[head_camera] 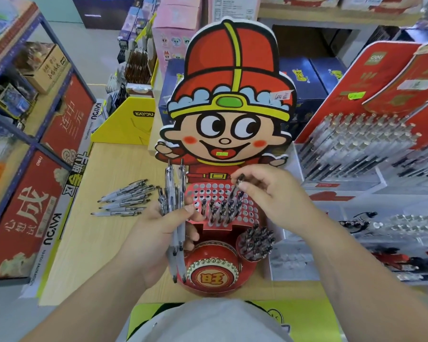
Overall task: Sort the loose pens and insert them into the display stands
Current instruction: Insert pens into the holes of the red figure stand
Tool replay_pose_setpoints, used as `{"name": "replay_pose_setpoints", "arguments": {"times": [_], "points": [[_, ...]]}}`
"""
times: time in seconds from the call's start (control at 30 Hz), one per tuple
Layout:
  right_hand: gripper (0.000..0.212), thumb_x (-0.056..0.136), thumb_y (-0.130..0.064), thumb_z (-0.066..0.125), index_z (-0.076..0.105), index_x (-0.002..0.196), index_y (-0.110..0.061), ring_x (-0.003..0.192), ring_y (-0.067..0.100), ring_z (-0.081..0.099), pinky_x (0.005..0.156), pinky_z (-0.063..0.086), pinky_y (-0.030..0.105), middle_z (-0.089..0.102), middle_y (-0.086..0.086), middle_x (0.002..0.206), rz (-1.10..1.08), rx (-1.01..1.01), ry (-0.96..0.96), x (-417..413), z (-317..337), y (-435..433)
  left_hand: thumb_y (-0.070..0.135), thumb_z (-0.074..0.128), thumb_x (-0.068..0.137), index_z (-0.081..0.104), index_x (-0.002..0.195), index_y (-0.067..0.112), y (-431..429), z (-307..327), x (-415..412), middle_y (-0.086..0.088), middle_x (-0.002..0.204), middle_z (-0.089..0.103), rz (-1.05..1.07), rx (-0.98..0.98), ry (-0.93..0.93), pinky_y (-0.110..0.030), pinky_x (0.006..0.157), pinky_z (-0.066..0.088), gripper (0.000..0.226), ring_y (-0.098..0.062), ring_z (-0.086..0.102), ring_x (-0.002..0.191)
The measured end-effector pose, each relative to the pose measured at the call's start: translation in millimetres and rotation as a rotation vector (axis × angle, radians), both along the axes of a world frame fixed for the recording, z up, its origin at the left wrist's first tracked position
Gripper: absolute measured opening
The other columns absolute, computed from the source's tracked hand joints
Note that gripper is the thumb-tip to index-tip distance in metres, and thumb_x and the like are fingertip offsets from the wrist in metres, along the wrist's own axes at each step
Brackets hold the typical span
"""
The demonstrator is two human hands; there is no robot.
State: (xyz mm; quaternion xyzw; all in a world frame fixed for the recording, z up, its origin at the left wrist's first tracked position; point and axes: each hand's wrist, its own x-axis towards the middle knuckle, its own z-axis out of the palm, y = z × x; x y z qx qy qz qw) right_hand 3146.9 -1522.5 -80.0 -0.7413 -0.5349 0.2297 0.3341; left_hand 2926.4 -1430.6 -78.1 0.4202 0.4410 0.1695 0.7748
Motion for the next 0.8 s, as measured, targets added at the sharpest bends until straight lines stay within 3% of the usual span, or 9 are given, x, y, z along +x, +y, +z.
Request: {"name": "replay_pose_setpoints", "arguments": {"times": [0.4,0.57,0.8], "points": [[0.024,0.098,-0.027,0.062,0.070,0.119,-0.032,0.098,-0.012,0.057,0.084,0.044,0.010,0.062,-0.029,0.102,0.042,-0.095,-0.049,-3,-11,-1,0.009,0.060,0.097,0.064,0.105,0.006,0,-7,0,-0.010,0.075,0.061,-0.016,-0.037,-0.012,-0.031,0.048,0.041,0.010,-0.019,0.049,0.052],[0.026,0.101,-0.025,0.057,0.070,0.122,-0.032,0.106,-0.008,0.056,0.089,0.041,0.009,0.067,-0.021,0.119,0.090,-0.188,-0.082,-3,-9,3,0.010,0.060,0.097,0.065,0.105,0.008,2,-9,0,-0.009,0.075,0.061,-0.018,-0.038,-0.017,-0.031,0.050,0.041,0.010,-0.019,0.049,0.053],[0.027,0.102,-0.023,0.054,0.070,0.121,-0.032,0.112,-0.002,0.057,0.090,0.040,0.010,0.067,-0.017,0.123,0.103,-0.226,-0.106,-4,-9,2,0.010,0.059,0.097,0.067,0.102,0.010,3,-9,-3,-0.008,0.075,0.061,-0.028,-0.038,-0.023,-0.031,0.051,0.041,0.009,-0.019,0.049,0.053]]}}
